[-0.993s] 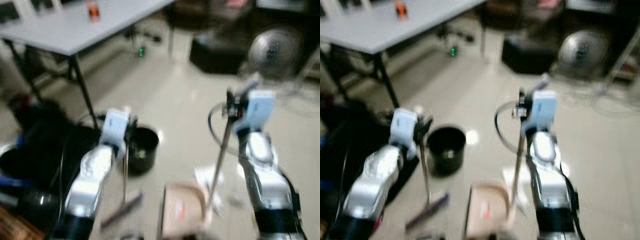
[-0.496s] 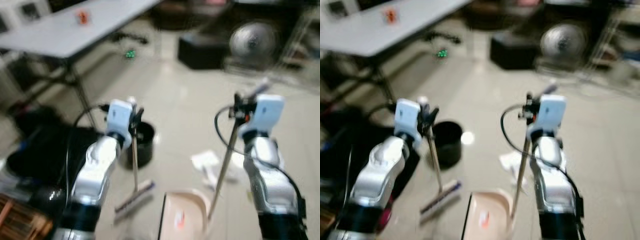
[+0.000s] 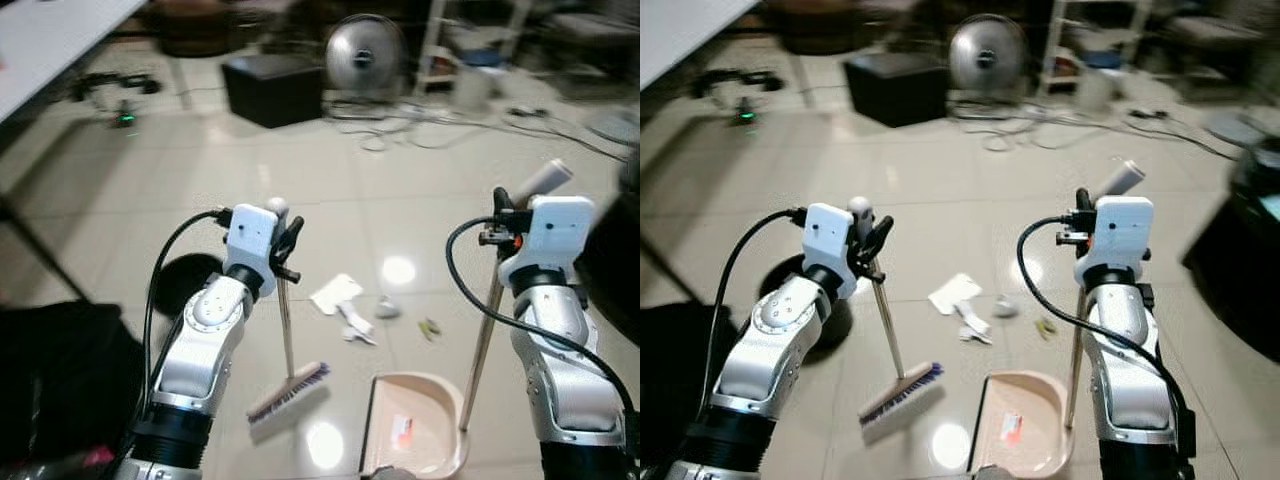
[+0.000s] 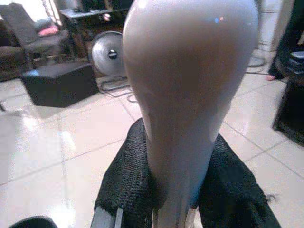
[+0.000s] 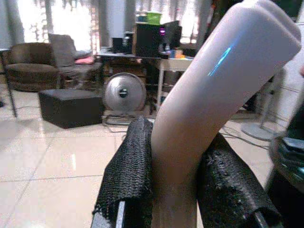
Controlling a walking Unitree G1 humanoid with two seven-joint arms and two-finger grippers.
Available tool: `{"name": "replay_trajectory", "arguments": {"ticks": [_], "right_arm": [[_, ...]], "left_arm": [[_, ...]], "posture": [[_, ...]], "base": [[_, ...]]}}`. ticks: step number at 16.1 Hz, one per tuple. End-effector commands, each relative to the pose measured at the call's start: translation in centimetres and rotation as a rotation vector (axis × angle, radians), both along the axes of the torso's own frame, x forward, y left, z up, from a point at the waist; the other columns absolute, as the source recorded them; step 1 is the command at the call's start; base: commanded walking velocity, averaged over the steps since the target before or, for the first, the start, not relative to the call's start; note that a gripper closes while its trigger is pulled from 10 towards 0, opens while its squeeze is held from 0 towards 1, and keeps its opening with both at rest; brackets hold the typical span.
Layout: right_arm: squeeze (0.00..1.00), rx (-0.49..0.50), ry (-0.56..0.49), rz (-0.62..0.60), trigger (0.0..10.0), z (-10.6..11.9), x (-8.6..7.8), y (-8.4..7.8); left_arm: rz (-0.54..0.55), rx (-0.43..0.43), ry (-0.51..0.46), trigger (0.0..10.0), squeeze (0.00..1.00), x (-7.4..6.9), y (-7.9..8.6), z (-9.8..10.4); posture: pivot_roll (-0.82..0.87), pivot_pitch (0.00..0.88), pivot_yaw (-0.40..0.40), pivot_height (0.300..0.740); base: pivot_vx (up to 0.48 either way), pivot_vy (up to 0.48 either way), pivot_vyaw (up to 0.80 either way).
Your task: Sweep floor
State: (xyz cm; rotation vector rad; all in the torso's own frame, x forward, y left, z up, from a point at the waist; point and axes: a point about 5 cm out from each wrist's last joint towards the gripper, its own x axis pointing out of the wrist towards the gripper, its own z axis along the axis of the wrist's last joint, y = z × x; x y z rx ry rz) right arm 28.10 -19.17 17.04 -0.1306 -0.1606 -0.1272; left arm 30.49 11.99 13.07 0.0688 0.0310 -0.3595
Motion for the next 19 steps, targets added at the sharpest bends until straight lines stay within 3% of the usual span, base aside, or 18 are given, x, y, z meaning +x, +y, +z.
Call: {"name": "replay_trajectory", "arguments": {"ticks": [1,4,13,17,19], "right_arm": [[0.00,-0.009,-0.038,0.005,10.0,1.1,-0.2,0.0],[0.00,-0.013,-0.040,0.001,10.0,1.4,-0.1,-0.1],[0.00,-0.026,-0.052,-0.008,10.0,1.5,-0.2,-0.2],[0.00,-0.087,-0.165,0.033,10.0,3.8,-0.3,0.0],[0.00,-0.198,-0.202,0.011,10.0,4.7,0.0,0.0]], "left_arm": [[0.030,0.002,-0.095,10.0,0.00,-0.1,0.5,1.4],[0.040,0.018,-0.153,10.0,0.00,-0.3,0.6,1.9],[0.035,0.019,-0.172,10.0,0.00,-0.8,0.7,2.1],[0.072,0.030,-0.185,10.0,0.00,-0.7,1.0,2.2],[0.087,0.026,-0.185,10.0,0.00,-0.8,1.1,2.2]], "posture": [[-0.15,0.000,0.035,0.740],[-0.14,0.000,0.032,0.740],[-0.17,0.000,0.049,0.740],[-0.19,0.000,0.057,0.740],[-0.19,0.000,0.048,0.740]], "base": [[0.000,0.000,-0.80],[0.000,0.000,-0.80],[0.000,0.000,-0.80],[0.000,0.000,-0.14],[0.000,0.000,0.00]]}}
